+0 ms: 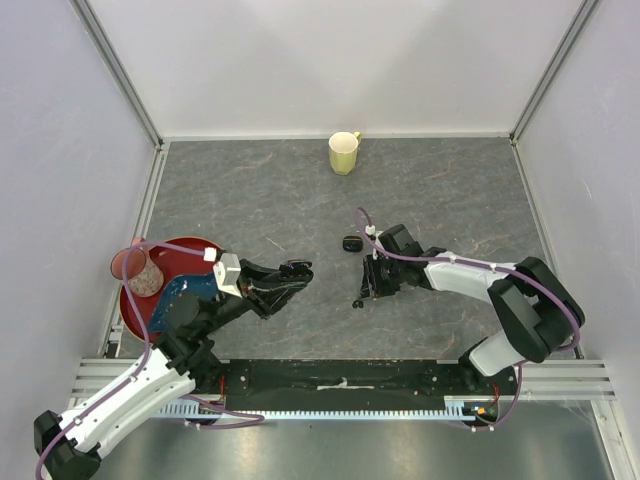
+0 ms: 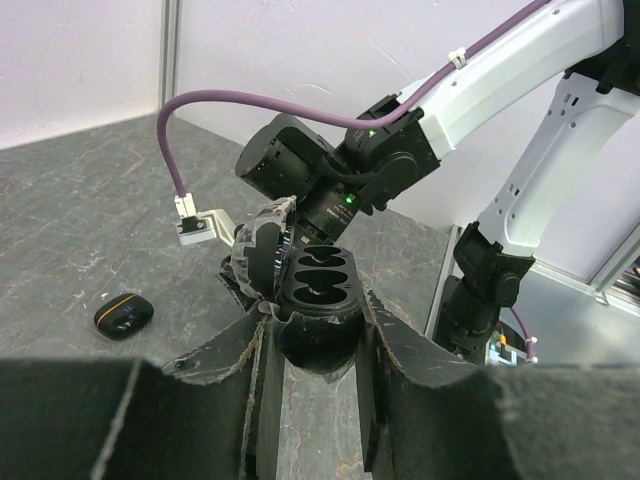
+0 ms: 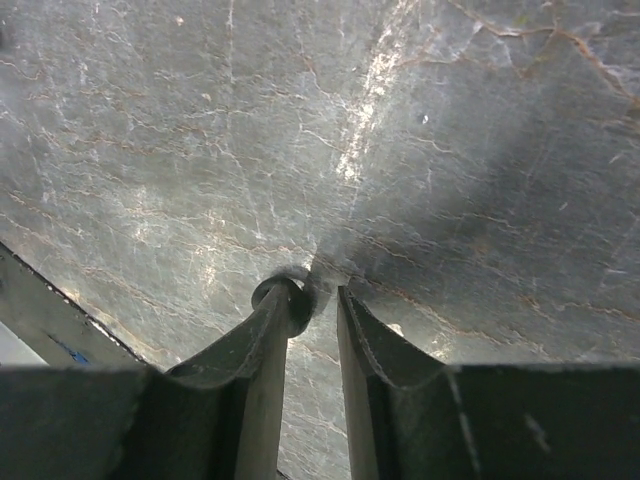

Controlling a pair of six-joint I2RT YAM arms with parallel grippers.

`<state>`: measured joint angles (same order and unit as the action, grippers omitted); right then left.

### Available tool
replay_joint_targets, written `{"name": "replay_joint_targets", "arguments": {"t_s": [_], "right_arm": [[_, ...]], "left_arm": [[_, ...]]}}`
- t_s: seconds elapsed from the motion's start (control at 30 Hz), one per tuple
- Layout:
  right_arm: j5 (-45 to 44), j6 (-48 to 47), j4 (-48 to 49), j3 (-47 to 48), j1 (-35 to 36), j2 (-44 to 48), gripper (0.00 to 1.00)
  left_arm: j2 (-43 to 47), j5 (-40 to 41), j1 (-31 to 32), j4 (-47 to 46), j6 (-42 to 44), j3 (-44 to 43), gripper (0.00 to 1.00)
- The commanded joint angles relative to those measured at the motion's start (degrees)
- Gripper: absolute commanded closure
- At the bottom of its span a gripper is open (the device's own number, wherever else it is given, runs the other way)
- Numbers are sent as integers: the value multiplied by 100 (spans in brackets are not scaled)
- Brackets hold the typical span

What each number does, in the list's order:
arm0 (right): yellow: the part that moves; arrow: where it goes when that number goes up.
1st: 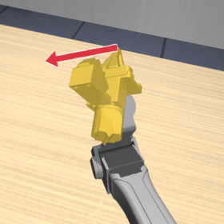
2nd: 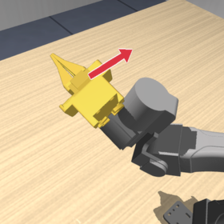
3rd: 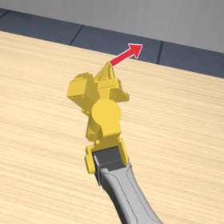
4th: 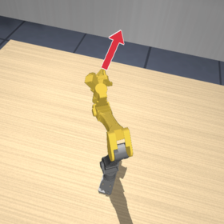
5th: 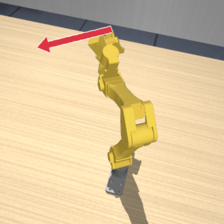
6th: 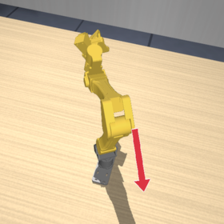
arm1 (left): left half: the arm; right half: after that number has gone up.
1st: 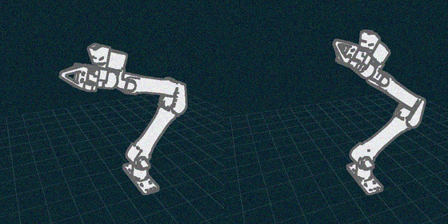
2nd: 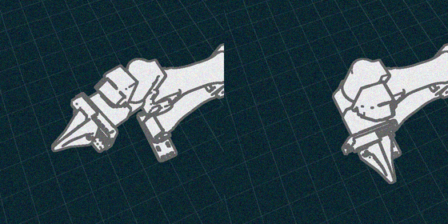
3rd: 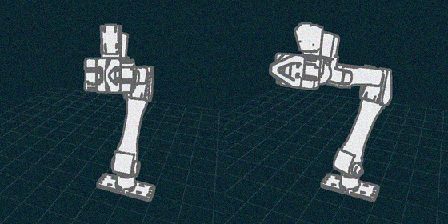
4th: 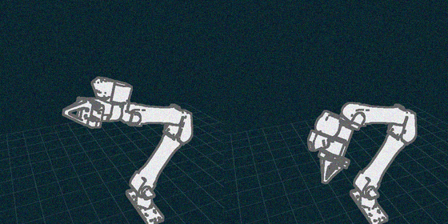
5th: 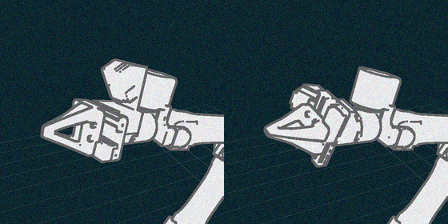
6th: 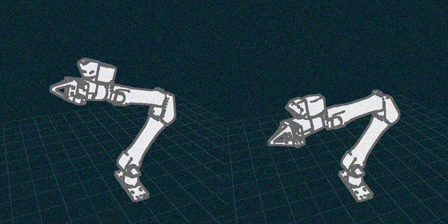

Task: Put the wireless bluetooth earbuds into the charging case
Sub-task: Pick up the earbud from the center of the board.

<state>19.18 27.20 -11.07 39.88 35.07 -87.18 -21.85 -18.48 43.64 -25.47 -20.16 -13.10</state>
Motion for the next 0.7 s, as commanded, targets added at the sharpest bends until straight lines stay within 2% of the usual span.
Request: {"name": "replay_joint_targets", "arguments": {"t_s": [0.0,0.67], "right_arm": [[183,-189,237,64,0,-133,66],[235,-373,448,-437,0,-204,65]], "left_arm": [[40,-68,22,-230,-155,9,98],[-57,-77,13,-274,-181,27,98]]}}
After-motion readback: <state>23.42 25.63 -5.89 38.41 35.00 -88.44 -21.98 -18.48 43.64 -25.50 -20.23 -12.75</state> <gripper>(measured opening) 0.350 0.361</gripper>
